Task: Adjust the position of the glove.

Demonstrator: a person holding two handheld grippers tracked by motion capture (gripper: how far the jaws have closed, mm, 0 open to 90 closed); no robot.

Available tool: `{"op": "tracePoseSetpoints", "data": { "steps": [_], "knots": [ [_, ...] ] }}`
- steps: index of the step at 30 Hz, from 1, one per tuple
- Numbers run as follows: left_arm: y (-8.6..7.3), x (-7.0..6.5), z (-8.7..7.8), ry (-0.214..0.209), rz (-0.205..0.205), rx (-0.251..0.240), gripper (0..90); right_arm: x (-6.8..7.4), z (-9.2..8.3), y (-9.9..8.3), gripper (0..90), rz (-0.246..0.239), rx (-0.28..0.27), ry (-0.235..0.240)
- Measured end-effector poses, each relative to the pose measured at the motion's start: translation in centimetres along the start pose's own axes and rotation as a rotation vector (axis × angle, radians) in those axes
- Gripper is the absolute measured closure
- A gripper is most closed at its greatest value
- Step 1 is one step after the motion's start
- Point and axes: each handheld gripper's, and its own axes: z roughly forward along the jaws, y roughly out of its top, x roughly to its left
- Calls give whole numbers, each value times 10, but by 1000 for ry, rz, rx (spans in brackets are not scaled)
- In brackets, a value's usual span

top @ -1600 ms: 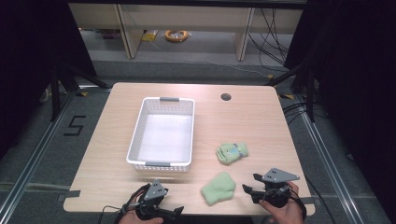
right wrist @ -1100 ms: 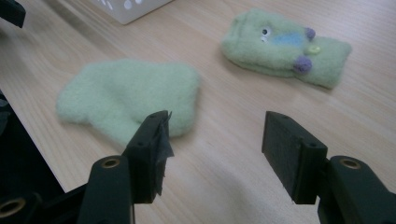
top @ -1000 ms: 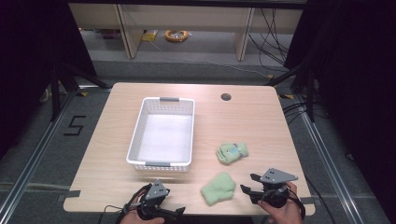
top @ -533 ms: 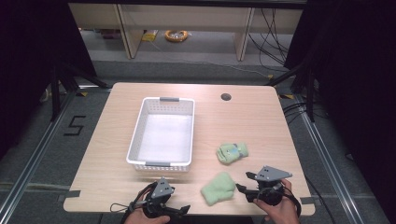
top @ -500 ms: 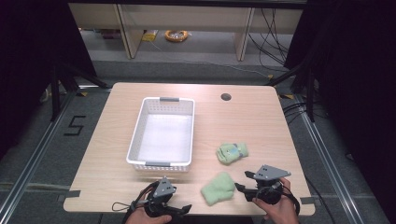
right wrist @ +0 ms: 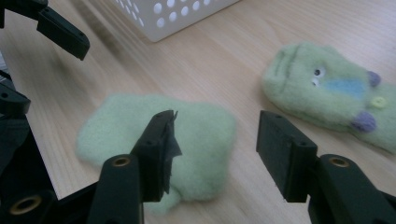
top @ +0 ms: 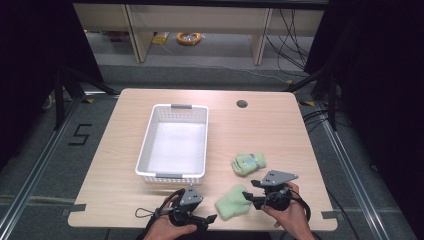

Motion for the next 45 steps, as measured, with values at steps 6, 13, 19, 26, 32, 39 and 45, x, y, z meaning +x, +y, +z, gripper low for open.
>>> {"op": "tracePoseSetpoints", "data": {
  "steps": [6, 13, 19, 26, 32, 39, 45],
  "knots": [
    [11, -3, 15, -24, 13, -3, 425, -5, 12, 6, 556, -16, 35, 21],
    [18, 4, 33, -6, 41, 51, 500, -10, 30, 12, 615, -24, 70, 25],
    [16, 2, 35, -17, 93, 59, 625, -13, 39, 7, 630, 25, 104, 65],
    [14, 6, 36, -6, 64, 45, 780, -14, 37, -1, 766, 97, 97, 106],
    [17, 8, 32, -28, 73, 41, 815, -10, 29, -2, 817, 111, 71, 92],
    [29, 13, 25, -14, 110, 25, 819, -3, 0, -15, 821, 253, -28, 148],
    [31, 17, 35, 8, 105, 31, 818, -6, 8, -20, 809, 259, -8, 92]
  ]
}}
